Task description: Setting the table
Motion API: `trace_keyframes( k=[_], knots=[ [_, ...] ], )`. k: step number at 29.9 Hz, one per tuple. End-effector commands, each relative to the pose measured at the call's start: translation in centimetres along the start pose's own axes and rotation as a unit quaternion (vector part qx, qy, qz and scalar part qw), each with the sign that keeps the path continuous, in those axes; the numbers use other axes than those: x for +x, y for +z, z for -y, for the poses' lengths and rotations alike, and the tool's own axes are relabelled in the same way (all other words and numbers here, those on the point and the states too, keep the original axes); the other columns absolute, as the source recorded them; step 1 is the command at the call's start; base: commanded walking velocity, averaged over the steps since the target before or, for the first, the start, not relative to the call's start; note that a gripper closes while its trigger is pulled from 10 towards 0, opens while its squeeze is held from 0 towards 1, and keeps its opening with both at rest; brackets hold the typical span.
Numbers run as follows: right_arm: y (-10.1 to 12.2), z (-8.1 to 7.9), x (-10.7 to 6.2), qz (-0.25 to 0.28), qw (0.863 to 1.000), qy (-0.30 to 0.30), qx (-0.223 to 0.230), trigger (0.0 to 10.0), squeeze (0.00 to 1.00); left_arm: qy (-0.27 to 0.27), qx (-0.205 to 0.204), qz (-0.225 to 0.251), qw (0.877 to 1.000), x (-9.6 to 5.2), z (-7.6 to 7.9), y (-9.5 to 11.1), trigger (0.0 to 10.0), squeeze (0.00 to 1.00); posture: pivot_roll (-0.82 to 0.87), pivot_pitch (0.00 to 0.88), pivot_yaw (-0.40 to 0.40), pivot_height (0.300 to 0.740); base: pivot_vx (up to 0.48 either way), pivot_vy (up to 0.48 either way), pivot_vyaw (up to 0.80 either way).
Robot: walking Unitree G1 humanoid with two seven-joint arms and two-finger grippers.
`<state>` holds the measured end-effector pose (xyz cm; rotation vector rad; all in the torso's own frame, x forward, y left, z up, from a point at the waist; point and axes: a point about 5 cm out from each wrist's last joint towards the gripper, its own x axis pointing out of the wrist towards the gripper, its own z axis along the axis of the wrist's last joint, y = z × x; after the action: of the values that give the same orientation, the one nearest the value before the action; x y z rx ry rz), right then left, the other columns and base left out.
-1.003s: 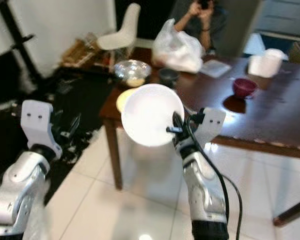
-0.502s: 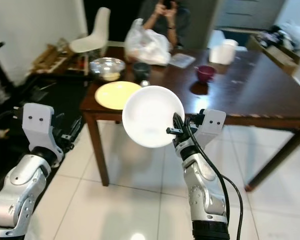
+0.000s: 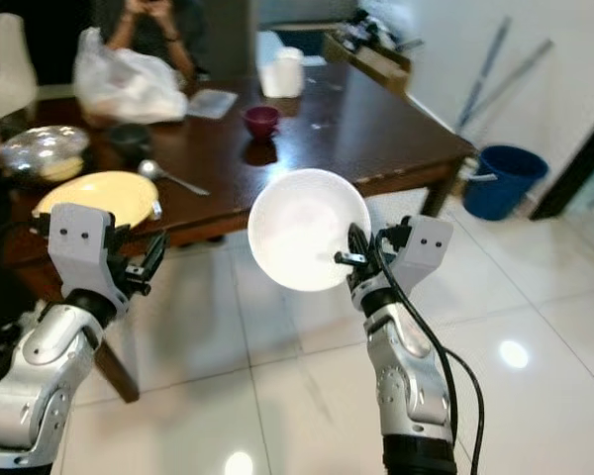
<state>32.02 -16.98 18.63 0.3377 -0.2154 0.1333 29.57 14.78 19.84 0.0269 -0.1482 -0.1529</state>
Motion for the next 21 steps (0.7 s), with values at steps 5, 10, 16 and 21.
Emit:
trace_keyframes(
  k=[5, 10, 16, 21],
  knots=[
    [-0.1, -0.4, 0.1, -0.004, 1.0, 0.009, 0.0, 10.0, 0.0, 0.001, -0.005, -0.021, 1.0, -0.1, -0.2, -0.9, 10.0, 0.0, 0.01, 0.0, 0.086, 0.74, 0.0, 0.0, -0.78],
    [-0.3, -0.9, 0.2, -0.005, 1.0, 0.018, 0.004, 10.0, 0.0, 0.003, -0.001, -0.024, 1.0, 0.0, -0.4, -1.0, 10.0, 0.0, 0.02, 0.0, 0.085, 0.74, 0.0, 0.0, -0.78],
    [-0.4, -1.1, 0.2, -0.007, 1.0, 0.023, 0.005, 10.0, 0.0, 0.004, -0.001, -0.023, 1.0, 0.1, -0.4, -1.0, 10.0, 0.0, 0.03, 0.0, 0.084, 0.74, 0.0, 0.0, -0.78],
    [-0.5, -1.5, 0.5, -0.007, 0.999, 0.03, 0.01, 10.0, 0.0, 0.004, 0.001, -0.018, 1.0, 0.3, -0.4, -0.7, 10.0, 0.0, 0.08, 0.0, 0.085, 0.74, 0.0, 0.0, -0.78]
  ],
)
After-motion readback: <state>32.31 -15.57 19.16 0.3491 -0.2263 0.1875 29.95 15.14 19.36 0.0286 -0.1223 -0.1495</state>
